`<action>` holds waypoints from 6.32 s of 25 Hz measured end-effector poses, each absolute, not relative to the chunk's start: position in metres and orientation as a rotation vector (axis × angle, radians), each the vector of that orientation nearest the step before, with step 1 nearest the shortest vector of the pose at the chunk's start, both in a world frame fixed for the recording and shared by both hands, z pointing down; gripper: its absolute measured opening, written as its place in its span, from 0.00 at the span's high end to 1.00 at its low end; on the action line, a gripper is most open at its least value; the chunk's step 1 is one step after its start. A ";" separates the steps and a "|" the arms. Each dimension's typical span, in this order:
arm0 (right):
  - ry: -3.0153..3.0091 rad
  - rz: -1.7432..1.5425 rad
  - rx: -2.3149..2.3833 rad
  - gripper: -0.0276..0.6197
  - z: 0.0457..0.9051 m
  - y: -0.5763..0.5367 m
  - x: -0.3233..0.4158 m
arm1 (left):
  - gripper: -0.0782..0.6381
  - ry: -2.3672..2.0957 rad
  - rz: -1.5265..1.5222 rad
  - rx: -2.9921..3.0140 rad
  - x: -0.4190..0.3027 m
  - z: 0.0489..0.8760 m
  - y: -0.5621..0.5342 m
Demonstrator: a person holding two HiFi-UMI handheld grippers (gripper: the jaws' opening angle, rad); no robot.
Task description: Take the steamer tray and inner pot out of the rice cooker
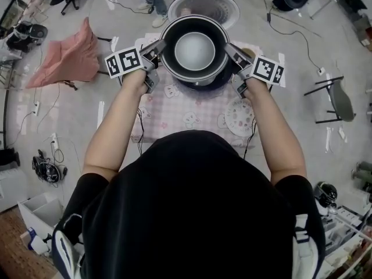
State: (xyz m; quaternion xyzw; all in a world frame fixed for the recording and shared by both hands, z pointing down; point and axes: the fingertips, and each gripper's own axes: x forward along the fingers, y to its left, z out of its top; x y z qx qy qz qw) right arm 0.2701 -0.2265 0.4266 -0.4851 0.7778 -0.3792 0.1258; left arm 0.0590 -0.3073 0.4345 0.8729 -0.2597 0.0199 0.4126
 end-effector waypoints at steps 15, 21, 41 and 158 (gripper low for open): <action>2.466 -1.157 -1.142 0.90 0.420 -0.268 0.140 | 0.82 -0.911 -0.102 2.103 -0.085 0.424 -0.300; 2.518 -1.203 -1.047 0.90 0.429 -0.273 0.086 | 0.82 -0.998 -0.133 2.061 -0.141 0.429 -0.289; 2.567 -1.461 -1.037 0.90 0.528 -0.250 -0.002 | 0.82 -1.026 -0.052 1.868 -0.227 0.528 -0.256; 2.616 -0.657 -1.832 0.79 0.418 -0.165 0.243 | 0.76 -0.605 0.418 2.717 0.032 0.430 -0.260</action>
